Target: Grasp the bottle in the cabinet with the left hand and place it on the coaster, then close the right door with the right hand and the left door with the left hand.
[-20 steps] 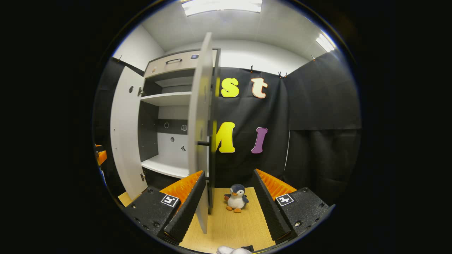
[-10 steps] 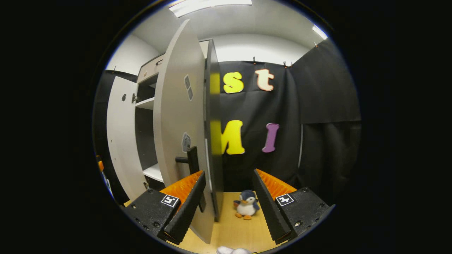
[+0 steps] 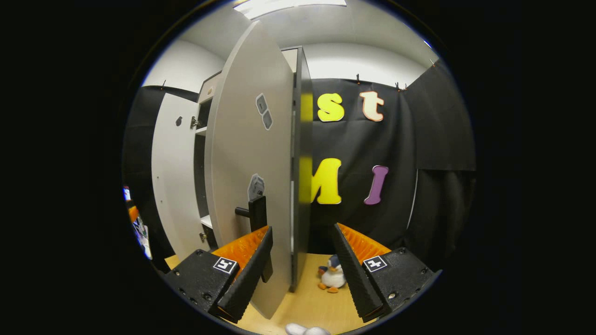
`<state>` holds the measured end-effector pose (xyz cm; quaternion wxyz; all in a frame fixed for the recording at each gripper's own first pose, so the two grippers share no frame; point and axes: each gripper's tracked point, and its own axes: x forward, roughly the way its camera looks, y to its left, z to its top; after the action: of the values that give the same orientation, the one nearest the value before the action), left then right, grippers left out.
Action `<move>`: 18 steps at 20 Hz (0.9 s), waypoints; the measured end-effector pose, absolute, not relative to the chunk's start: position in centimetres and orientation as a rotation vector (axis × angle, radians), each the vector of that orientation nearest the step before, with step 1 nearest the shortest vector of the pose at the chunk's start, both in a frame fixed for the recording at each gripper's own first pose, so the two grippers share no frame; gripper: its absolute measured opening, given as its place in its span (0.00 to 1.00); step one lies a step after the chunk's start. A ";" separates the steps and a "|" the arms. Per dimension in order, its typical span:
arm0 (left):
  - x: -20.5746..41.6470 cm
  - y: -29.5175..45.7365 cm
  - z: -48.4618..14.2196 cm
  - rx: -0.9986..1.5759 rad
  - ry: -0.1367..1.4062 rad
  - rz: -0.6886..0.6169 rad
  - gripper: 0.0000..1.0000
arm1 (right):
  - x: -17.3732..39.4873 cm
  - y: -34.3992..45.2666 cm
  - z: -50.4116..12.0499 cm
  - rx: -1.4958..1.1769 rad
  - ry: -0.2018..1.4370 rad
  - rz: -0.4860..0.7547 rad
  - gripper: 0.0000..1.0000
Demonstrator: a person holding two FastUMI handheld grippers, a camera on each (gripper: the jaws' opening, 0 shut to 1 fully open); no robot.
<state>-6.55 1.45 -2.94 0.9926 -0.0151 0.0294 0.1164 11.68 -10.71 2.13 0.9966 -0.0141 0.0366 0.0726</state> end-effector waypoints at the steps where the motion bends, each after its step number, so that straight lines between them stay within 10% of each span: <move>1: -7.1 1.8 -3.1 -0.020 0.063 0.245 0.96 | 11.7 -9.7 2.1 -0.021 0.073 0.162 0.81; 18: -7.6 9.8 -5.3 0.005 0.073 0.175 0.96 | 14.8 5.9 3.4 -0.051 -0.039 0.080 0.82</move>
<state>-7.56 9.77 -5.28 0.9955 0.0026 0.0364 0.0875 14.81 5.86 3.40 0.9987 -0.0255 -0.0196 0.0398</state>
